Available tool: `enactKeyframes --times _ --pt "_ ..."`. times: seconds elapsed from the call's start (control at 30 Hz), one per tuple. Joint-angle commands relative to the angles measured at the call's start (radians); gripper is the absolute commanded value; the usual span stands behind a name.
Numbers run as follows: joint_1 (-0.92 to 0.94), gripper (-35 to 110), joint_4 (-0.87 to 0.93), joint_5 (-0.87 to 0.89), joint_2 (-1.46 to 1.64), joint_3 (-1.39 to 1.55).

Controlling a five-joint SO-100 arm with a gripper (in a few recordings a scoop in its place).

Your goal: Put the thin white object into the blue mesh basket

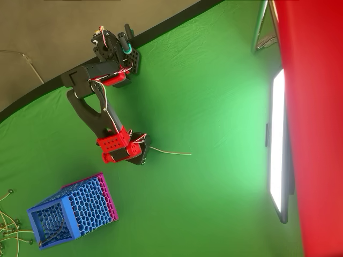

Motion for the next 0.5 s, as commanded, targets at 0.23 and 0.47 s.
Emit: enactKeyframes --times 0.23,0.47 --pt "0.003 1 0.008 -0.049 0.034 -0.028" --pt "0.015 1 -0.078 -0.103 0.258 -0.026"
